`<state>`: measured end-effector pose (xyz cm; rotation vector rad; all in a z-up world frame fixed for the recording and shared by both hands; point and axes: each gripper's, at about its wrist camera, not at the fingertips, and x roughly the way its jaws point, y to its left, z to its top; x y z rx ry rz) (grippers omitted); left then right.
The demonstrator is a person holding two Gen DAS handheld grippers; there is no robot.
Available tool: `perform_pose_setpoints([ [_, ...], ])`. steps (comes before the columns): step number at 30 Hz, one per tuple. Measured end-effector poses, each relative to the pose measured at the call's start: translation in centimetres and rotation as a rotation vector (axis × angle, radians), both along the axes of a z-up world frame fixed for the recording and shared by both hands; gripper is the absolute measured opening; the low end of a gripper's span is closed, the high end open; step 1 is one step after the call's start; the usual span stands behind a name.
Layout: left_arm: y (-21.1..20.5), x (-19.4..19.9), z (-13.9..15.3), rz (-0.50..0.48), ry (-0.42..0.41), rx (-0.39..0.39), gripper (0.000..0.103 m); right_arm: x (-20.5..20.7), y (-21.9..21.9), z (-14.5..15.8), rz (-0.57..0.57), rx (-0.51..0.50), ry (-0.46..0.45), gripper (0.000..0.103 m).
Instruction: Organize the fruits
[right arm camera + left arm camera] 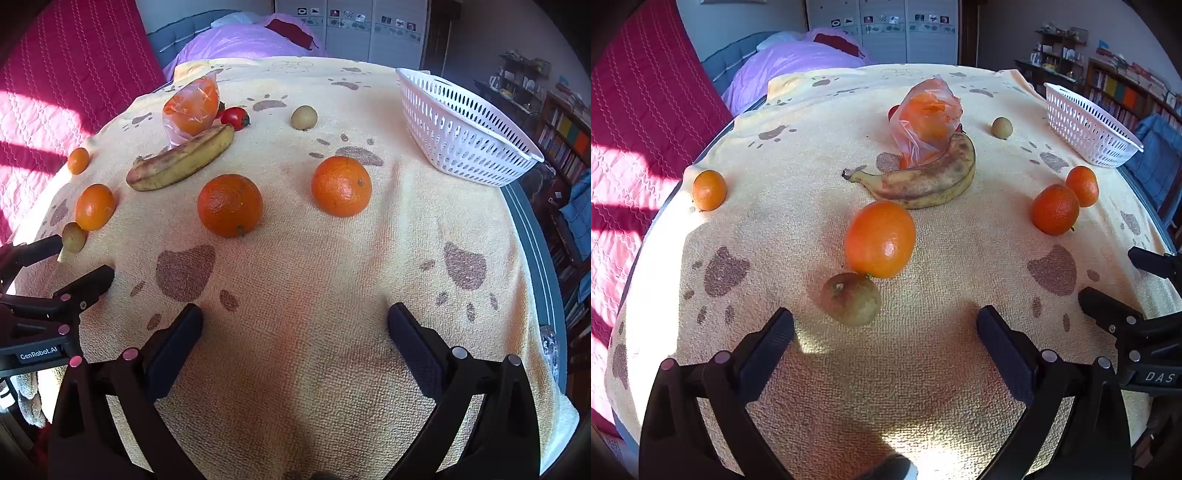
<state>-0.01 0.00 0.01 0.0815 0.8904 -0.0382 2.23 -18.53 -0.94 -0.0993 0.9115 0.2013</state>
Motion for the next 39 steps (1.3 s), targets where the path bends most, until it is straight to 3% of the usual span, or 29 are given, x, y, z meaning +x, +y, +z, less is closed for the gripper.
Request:
perform_pose_setpoints([
  [39, 0.3, 0.19, -0.03, 0.001, 0.014, -0.013, 0.098, -0.19, -0.16, 0.06, -0.004, 0.008, 0.006, 0.101],
])
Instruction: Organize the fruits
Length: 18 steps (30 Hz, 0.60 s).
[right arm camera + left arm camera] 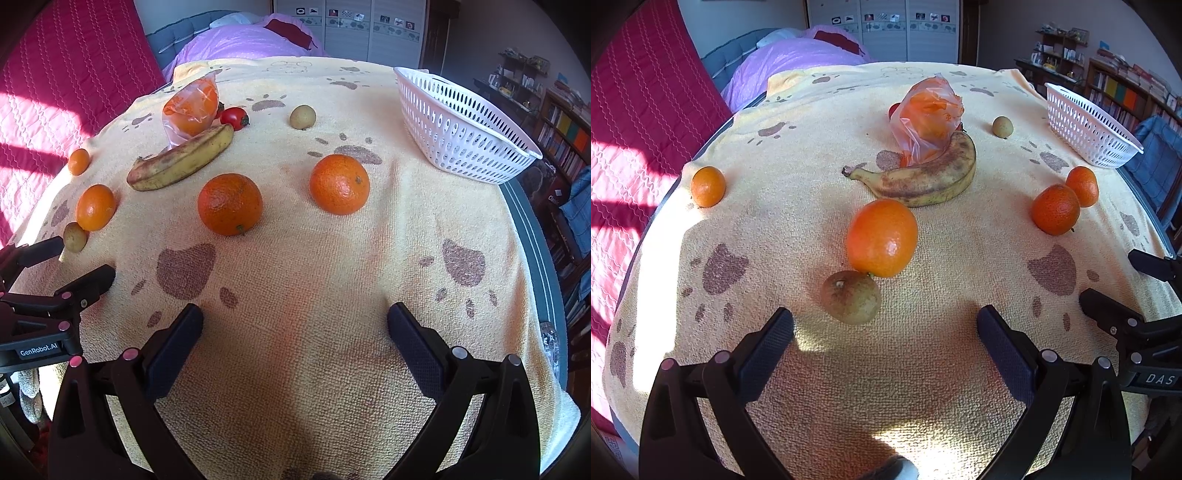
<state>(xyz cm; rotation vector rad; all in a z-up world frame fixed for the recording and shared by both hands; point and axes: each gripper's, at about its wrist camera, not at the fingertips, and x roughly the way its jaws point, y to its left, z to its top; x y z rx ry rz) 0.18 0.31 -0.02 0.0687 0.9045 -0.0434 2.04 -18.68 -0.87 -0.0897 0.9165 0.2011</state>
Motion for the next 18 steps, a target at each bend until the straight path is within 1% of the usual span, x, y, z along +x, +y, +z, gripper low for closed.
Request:
perform_pose_setpoints([
  [2, 0.03, 0.06, -0.05, -0.002, 0.003, -0.003, 0.098, -0.19, -0.79, -0.08, 0.0, 0.007, 0.002, 0.101],
  [13, -0.06, 0.18, -0.09, -0.005, 0.01, -0.005, 0.098, 0.41, -0.57, -0.05, 0.051, -0.001, 0.042, 0.101],
  [18, -0.08, 0.28, -0.11, -0.011, 0.009, -0.006, 0.098, 0.43, -0.56, -0.11, 0.062, -0.003, 0.041, 0.101],
])
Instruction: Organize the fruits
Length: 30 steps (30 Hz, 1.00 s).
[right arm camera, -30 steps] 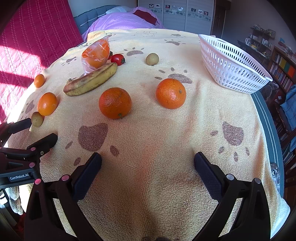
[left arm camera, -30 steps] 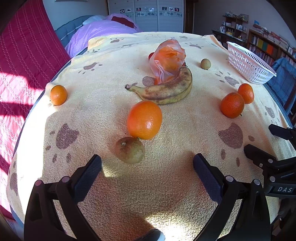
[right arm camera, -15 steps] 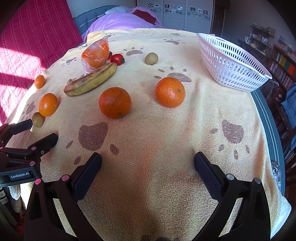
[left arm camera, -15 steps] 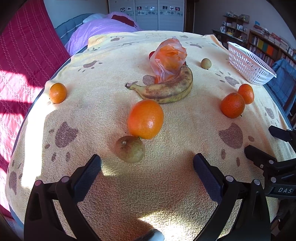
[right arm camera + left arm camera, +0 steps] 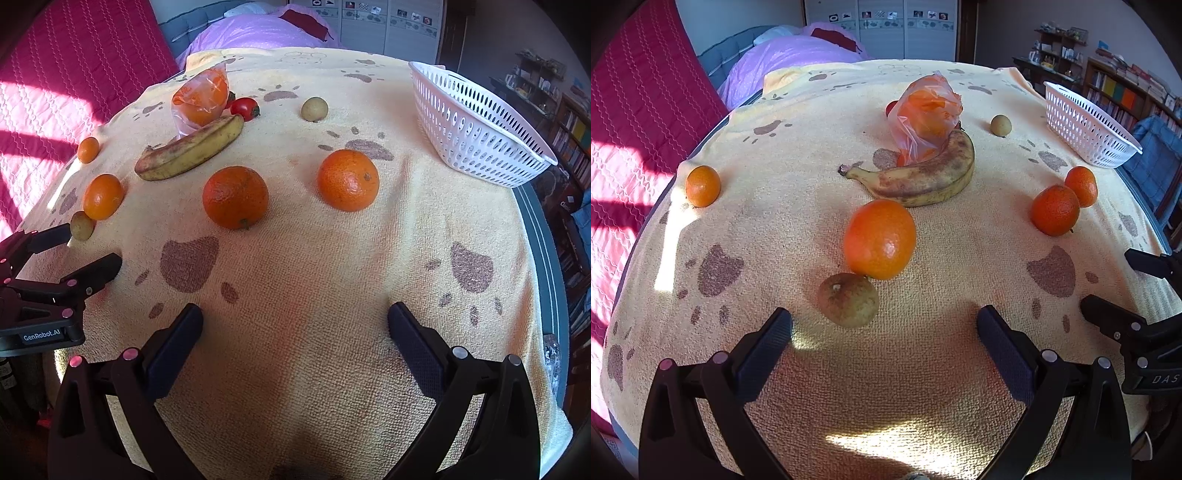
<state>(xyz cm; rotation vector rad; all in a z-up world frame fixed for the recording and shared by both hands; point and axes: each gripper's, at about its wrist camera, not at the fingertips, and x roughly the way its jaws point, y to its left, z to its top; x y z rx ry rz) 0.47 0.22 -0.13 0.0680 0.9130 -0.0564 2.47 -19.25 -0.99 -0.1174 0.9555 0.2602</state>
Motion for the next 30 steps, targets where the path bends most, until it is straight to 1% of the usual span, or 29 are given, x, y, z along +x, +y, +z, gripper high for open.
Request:
perform_pose_setpoints([
  [25, 0.1, 0.02, 0.05, -0.003, -0.003, 0.004, 0.098, -0.14, 0.19, -0.08, -0.009, -0.011, -0.016, 0.101],
  [28, 0.24, 0.05, 0.13, -0.008, 0.001, -0.007, 0.098, -0.14, 0.19, 0.0, -0.008, -0.011, -0.014, 0.101],
  [30, 0.52, 0.12, 0.3, -0.018, 0.008, -0.027, 0.098, -0.14, 0.2, 0.02, -0.007, -0.011, -0.013, 0.101],
])
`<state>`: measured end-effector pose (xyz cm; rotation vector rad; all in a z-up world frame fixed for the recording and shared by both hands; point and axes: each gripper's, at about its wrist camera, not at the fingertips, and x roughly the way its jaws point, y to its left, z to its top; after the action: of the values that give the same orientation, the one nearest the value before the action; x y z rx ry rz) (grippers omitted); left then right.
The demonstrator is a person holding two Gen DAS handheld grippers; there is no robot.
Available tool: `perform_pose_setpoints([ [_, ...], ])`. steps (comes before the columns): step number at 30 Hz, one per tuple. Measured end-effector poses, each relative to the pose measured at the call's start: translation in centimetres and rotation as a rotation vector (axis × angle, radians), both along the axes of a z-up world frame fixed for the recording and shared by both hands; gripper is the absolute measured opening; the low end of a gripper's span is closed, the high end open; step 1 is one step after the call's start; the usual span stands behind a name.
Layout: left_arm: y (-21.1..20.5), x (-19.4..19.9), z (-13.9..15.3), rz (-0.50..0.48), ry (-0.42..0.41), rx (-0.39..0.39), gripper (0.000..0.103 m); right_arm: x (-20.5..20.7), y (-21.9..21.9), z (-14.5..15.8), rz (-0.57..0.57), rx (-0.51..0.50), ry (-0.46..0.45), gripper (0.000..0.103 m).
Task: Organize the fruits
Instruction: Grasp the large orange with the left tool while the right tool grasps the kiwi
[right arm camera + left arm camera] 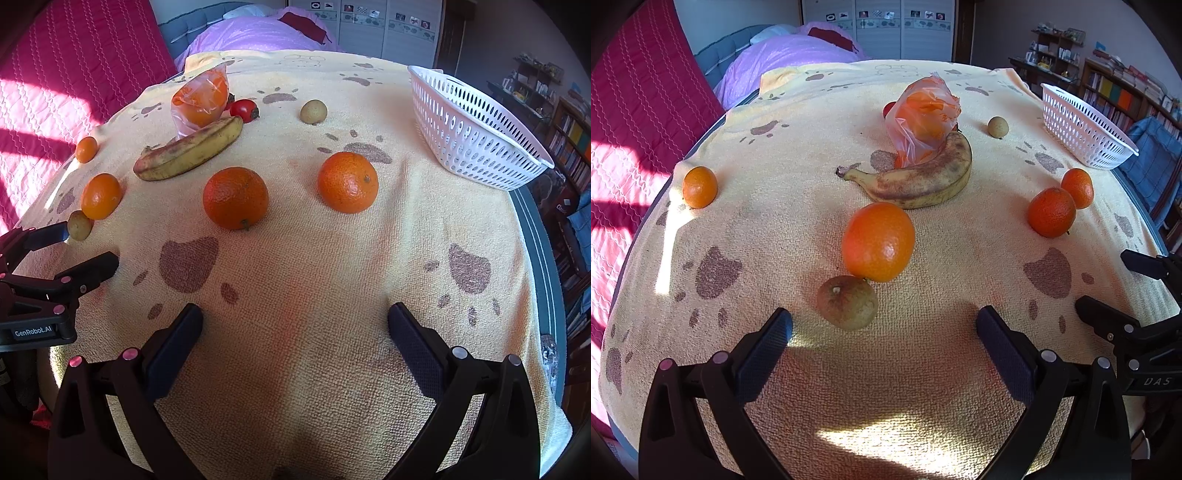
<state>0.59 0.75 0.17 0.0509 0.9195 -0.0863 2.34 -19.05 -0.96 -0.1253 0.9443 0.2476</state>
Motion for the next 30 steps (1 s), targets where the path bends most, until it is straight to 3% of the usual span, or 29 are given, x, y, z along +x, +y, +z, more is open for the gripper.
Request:
perform_pose_setpoints([
  [8, 2.0, 0.6, 1.1, 0.019, 0.023, -0.141, 0.098, 0.0, 0.0, 0.0, -0.001, 0.0, 0.0, 0.101],
  [11, 2.2, 1.1, 1.7, 0.031, 0.02, -0.153, 0.088, 0.0, 0.0, 0.0, -0.001, -0.002, -0.002, 0.101],
  [20, 2.3, 2.3, 2.4, 0.03, -0.001, -0.131, 0.086, 0.0, 0.0, 0.0, -0.002, -0.003, -0.003, 0.101],
  [22, 2.3, 2.6, 2.3, 0.031, 0.004, -0.125, 0.082, 0.0, 0.0, 0.0, -0.002, -0.003, -0.003, 0.101],
  [24, 2.2, 3.0, 2.1, 0.022, 0.011, -0.124, 0.071, 0.0, 0.0, 0.0, -0.002, -0.004, -0.003, 0.101],
  [29, 1.5, 3.8, 1.6, 0.005, 0.016, -0.092, 0.063, 0.0, 0.0, 0.0, -0.001, -0.002, -0.003, 0.101],
  [30, 1.5, 3.8, 1.6, 0.004, 0.012, -0.086, 0.056, 0.0, -0.1, 0.0, -0.001, -0.002, -0.004, 0.101],
])
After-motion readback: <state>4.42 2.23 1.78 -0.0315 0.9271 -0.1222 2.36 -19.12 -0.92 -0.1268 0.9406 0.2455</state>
